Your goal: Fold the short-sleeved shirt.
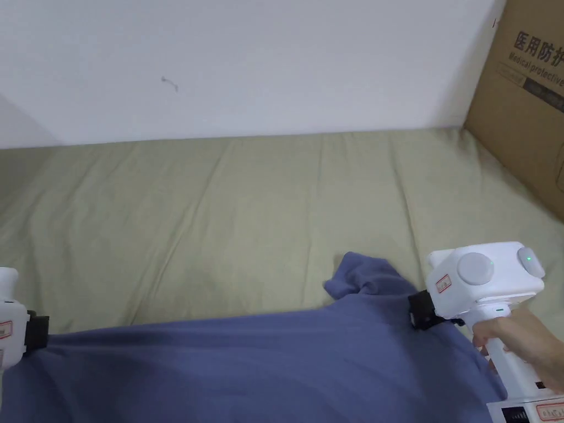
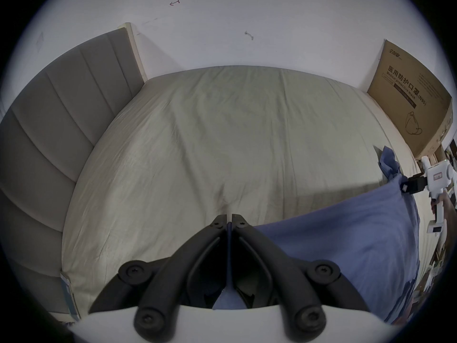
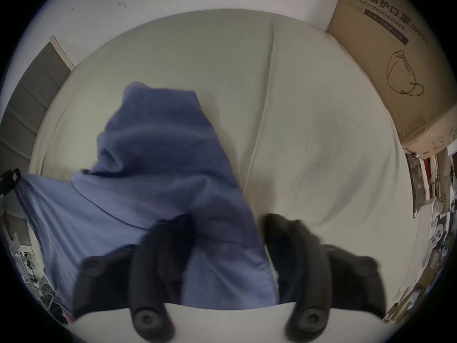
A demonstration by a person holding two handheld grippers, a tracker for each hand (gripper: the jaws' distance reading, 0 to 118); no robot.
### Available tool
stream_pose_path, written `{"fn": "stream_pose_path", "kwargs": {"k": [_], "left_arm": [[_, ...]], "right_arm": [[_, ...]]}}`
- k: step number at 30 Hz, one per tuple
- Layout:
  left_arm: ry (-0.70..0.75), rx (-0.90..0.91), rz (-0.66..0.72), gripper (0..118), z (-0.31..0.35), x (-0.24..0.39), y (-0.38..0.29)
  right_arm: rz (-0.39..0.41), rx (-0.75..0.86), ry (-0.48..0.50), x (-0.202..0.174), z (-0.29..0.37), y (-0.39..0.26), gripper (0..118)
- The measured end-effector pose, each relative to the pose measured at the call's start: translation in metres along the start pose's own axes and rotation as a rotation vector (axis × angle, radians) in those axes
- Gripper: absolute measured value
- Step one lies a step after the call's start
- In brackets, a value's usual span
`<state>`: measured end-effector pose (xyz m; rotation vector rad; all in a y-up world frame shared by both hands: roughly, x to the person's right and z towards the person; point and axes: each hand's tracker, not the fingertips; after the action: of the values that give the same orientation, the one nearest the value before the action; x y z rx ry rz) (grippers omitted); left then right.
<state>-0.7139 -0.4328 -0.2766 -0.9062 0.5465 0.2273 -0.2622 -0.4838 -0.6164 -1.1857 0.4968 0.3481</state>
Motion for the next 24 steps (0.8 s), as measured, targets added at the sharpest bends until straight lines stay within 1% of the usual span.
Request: {"fn": "stream_pose_path", "kwargs": {"k": [1,2,3,4,6,7,8,9,11,12,13,15,16,18,19,21,23,24], "left_arm": [[0.000,0.001,-0.004,1,0.002,0.000,0.000],[-0.007,0.002,-0.005,1,0.003,0.001,-0.001],[-0.005,0.005,-0.003,1,0.006,0.001,-0.001],[-0.003,0.006,0.000,1,0.008,0.001,0.000],[-0.006,0.008,0.010,1,0.014,-0.001,0.001],[-0.005,0.007,0.011,1,0.018,-0.002,0.002],[-0.003,0.016,0.008,1,0.023,-0.002,0.003],[0.003,0.024,0.009,1,0.030,-0.003,0.006],[-0.001,0.053,0.014,1,0.047,-0.004,0.012],[-0.010,0.069,0.023,1,0.057,-0.004,0.015],[-0.009,0.088,0.028,1,0.069,-0.004,0.019],[0.011,0.134,0.021,1,0.091,-0.003,0.027],[0.017,0.153,0.013,1,0.106,-0.002,0.031],[0.028,0.208,0.001,1,0.134,-0.002,0.040],[0.027,0.237,0.000,1,0.151,-0.002,0.044],[0.046,0.301,0.016,1,0.181,-0.004,0.054],[0.057,0.352,0.037,1,0.211,-0.006,0.065],[0.054,0.381,0.047,1,0.227,-0.007,0.071]], "right_arm": [[-0.006,0.012,0.003,-0.004,0.003,0.000,5],[0.021,0.010,0.026,-0.003,-0.002,0.004,5],[0.057,0.001,0.007,-0.008,-0.003,0.003,5],[0.083,0.012,-0.032,-0.010,-0.004,0.002,5],[0.036,0.029,-0.011,-0.007,0.002,0.003,4],[0.001,0.048,0.023,-0.002,0.010,0.004,4],[-0.034,0.060,0.098,0.002,0.019,0.005,4],[-0.058,0.098,0.104,0.005,0.031,0.006,4],[-0.016,0.139,0.085,0.008,0.057,0.008,4],[-0.021,0.168,0.070,0.010,0.073,0.009,4],[-0.026,0.172,0.096,0.014,0.086,0.011,4],[-0.076,0.233,0.148,0.021,0.117,0.011,4],[-0.088,0.262,0.176,0.024,0.133,0.011,4],[-0.074,0.325,0.168,0.033,0.161,0.013,4],[-0.049,0.353,0.141,0.033,0.179,0.014,4],[-0.035,0.396,0.120,0.033,0.211,0.017,4],[-0.039,0.452,0.127,0.033,0.245,0.019,4],[-0.058,0.488,0.132,0.035,0.264,0.020,4]]}}
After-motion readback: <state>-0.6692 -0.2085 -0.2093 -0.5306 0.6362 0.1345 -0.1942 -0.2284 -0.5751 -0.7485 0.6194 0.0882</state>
